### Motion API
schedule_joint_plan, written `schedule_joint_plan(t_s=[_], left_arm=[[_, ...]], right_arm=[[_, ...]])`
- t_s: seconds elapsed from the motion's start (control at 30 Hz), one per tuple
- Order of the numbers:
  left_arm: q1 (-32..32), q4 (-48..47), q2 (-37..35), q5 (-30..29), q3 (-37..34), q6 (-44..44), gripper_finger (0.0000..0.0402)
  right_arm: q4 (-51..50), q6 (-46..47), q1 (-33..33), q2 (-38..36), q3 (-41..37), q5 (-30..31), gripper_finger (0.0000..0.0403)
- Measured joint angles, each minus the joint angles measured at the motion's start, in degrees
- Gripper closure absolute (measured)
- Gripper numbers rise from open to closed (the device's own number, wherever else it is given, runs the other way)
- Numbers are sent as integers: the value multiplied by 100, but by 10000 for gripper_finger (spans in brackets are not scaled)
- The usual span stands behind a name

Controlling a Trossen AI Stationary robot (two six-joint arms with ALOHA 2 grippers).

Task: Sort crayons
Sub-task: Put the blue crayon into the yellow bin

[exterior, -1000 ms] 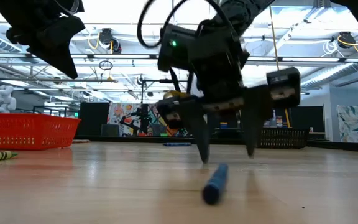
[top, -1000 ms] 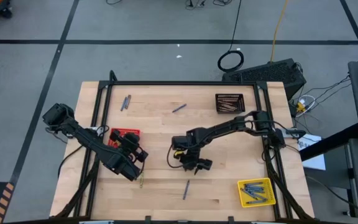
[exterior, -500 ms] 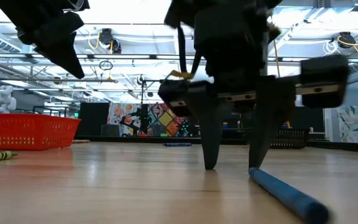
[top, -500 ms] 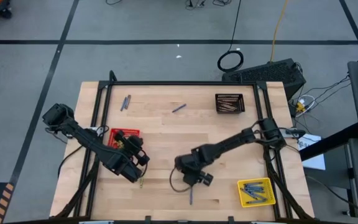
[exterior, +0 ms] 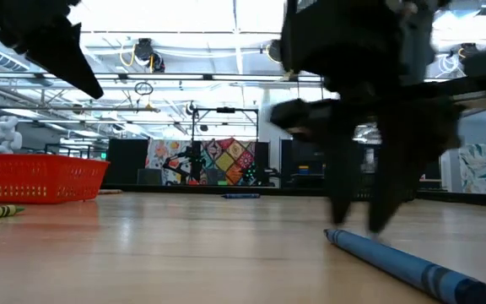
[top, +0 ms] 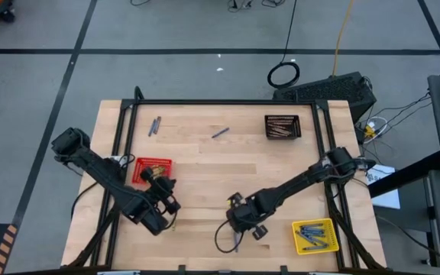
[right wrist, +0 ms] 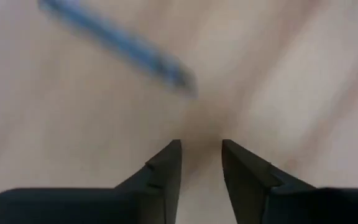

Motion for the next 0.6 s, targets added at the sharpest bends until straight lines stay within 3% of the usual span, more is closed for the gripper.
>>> schedule_joint_plan(t_s=[0.13, 0.3, 0.43, 0.6], left_arm=[[-150, 234, 0, -1, 0, 1, 398], [-311, 471, 0, -123, 0, -1, 398], [-404, 573, 28, -512, 2, 17, 398], [-432, 561, 33, -656, 2, 53, 398]], right_arm=[[3, 1044, 112, -415, -4, 32, 312], [220, 3953, 305, -415, 7, -19, 311], [195, 5272, 504, -363, -1, -73, 276], [190, 6908, 763, -356, 11, 493, 231]])
